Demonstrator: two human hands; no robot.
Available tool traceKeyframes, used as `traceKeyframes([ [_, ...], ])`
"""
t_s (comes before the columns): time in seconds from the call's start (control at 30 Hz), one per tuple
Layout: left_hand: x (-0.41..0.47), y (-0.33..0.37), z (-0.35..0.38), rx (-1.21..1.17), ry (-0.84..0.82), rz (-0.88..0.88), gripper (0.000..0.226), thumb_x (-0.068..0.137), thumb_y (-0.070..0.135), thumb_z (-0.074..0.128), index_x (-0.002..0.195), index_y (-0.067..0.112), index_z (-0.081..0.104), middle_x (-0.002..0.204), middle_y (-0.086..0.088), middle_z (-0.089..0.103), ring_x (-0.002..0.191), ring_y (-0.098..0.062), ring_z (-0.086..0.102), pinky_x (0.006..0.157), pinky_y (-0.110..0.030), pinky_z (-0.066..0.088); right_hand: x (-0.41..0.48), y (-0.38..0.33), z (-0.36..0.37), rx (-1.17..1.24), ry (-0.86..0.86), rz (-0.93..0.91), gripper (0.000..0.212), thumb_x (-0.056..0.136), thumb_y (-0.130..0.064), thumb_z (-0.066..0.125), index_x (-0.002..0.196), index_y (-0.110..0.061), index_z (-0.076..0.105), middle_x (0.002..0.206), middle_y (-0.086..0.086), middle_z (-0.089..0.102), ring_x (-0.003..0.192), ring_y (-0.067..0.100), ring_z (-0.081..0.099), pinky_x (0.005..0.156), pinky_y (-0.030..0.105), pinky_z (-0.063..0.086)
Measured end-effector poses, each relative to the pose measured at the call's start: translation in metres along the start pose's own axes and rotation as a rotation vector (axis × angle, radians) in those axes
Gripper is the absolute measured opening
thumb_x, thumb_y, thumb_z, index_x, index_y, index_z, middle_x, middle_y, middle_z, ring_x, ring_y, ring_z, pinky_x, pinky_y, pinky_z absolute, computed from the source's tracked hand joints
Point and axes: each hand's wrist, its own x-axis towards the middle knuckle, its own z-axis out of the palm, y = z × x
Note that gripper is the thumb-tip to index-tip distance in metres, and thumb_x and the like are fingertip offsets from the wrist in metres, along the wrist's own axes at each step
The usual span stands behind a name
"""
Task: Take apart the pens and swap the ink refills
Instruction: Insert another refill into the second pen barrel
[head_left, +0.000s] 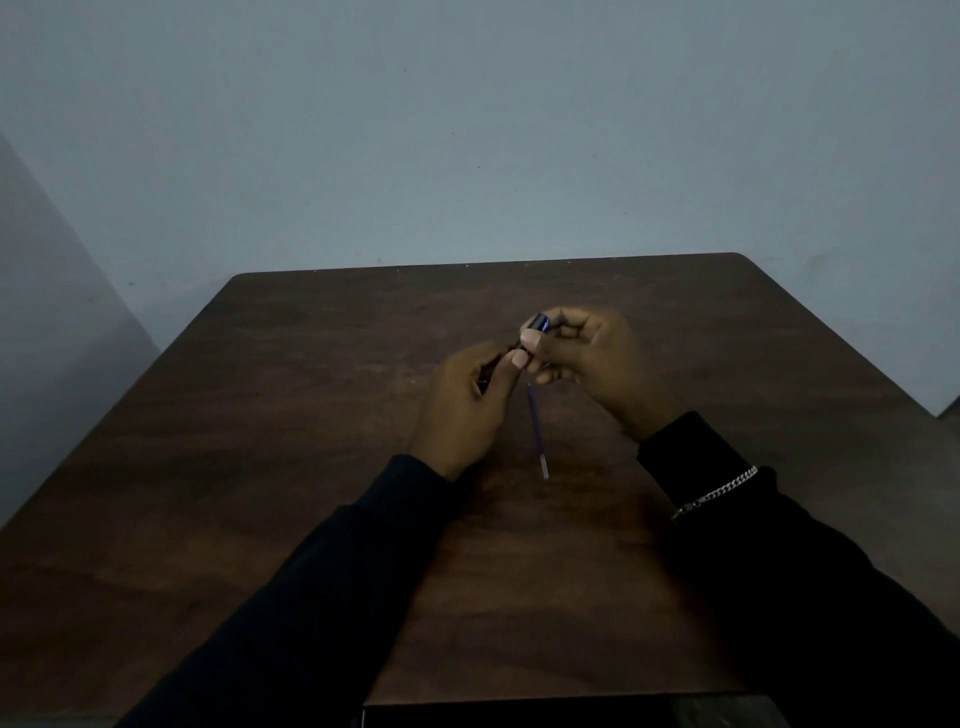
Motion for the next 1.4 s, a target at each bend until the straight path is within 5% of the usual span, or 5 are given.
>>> traceKeyframes([
  [0.17,-0.001,0.003,0.000,-0.027,0.007,-0.048,0.021,0.108,0.031,0.057,0.115,0.028,0.076,0.100,-0.003,0.079,0.093,-0.026,0.073,0.080,-0.053,0.058,0.000,0.003,0.000,0.031,0.050,-0.027,0.004,0.095,-0.012,0.071,0.094,-0.012,0.075,0.078,0.006,0.076,0.070,0.017,0.070,0.061,0.024,0.058],
  [0.3,-0.002,0.004,0.000,0.043,-0.019,-0.083,0.024,0.108,0.043,0.052,0.101,0.035,0.074,0.077,0.019,0.069,0.069,-0.003,0.061,0.060,-0.034,0.048,0.000,0.005,0.004,0.044,0.109,-0.052,0.007,0.096,-0.016,0.067,0.093,-0.015,0.073,0.082,0.000,0.076,0.072,0.011,0.070,0.061,0.023,0.057],
  [0.5,-0.004,-0.001,-0.006,0.095,0.001,-0.161,0.045,0.102,0.058,0.046,0.092,0.027,0.077,0.068,0.008,0.065,0.066,-0.011,0.062,0.064,-0.043,0.052,0.007,-0.005,-0.023,0.158,0.265,0.002,0.009,0.103,-0.016,0.060,0.100,-0.012,0.067,0.086,0.001,0.079,0.077,0.014,0.076,0.063,0.023,0.057],
  [0.83,-0.001,-0.006,-0.007,0.100,0.056,-0.184,0.044,0.102,0.063,0.046,0.091,0.032,0.076,0.080,-0.004,0.071,0.072,-0.017,0.064,0.070,-0.051,0.056,0.012,0.023,-0.023,-0.740,0.069,0.418,0.014,0.087,-0.018,0.082,0.085,-0.018,0.068,0.074,0.001,0.072,0.047,0.000,0.066,0.042,0.012,0.048],
  [1.4,-0.004,0.002,-0.008,0.118,0.012,-0.224,0.040,0.106,0.053,0.048,0.093,0.027,0.075,0.081,-0.005,0.071,0.075,-0.016,0.062,0.073,-0.049,0.056,0.017,0.037,-0.025,-0.709,0.093,0.550,0.011,0.096,-0.022,0.072,0.089,-0.013,0.069,0.081,0.005,0.073,0.046,0.001,0.069,0.041,0.014,0.050],
])
